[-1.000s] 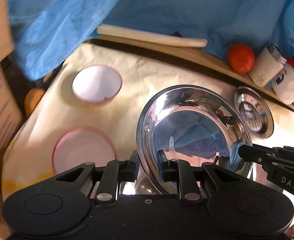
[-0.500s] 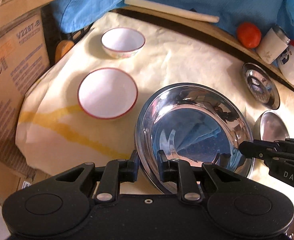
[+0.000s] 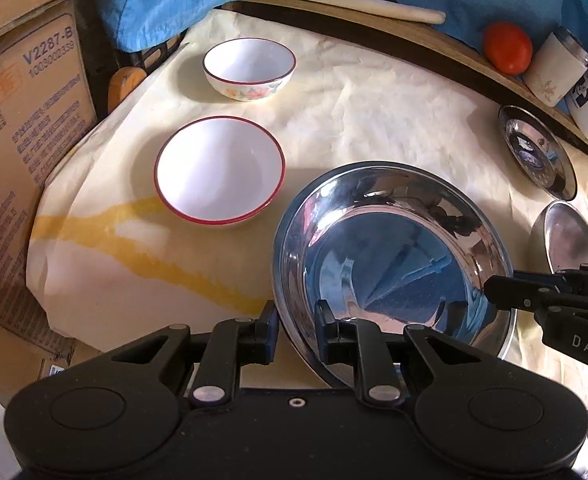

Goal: Organize plates and bowls
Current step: 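Lift the large steel plate with both grippers onto the other large plate, then open both grippers to release the plate and raise them, then move both grippers to the small steel dish with the blue logo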

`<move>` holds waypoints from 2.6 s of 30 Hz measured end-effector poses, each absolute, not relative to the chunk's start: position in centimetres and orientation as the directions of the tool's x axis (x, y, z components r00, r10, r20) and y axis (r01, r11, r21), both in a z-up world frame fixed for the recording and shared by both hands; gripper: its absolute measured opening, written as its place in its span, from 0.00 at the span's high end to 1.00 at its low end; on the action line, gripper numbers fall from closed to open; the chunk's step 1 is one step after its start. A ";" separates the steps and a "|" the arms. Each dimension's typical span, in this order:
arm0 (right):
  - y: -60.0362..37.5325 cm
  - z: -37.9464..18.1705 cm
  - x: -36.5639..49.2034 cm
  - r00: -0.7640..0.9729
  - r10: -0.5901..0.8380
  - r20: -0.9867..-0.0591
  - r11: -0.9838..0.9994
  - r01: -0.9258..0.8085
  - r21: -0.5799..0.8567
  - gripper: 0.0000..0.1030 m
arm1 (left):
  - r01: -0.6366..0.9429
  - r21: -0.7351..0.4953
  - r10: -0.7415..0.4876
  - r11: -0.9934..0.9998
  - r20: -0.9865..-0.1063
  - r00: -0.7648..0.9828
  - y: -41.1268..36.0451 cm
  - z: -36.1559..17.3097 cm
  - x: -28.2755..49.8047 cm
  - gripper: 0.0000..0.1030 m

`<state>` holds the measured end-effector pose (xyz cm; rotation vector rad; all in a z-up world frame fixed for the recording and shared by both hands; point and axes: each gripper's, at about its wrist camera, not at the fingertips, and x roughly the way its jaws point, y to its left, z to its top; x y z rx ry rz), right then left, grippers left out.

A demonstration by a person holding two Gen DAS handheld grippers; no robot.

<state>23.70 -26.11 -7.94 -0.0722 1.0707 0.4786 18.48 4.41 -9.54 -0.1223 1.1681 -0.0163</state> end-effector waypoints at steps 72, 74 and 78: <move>-41.7 -4.7 30.9 0.716 0.126 -0.687 0.977 0.031 0.212 0.00 | 0.230 -0.193 -0.284 0.954 -0.825 0.488 -13.5 -7.7 36.7 0.01; -41.9 -5.1 31.6 0.702 0.116 -0.703 0.979 0.041 0.202 0.00 | 0.231 -0.189 -0.281 0.954 -0.830 0.482 -14.2 -8.4 37.4 0.01; -42.1 -5.8 33.3 0.680 0.106 -0.726 0.980 0.054 0.193 0.00 | 0.228 -0.178 -0.269 0.957 -0.837 0.476 -15.2 -9.5 38.5 0.01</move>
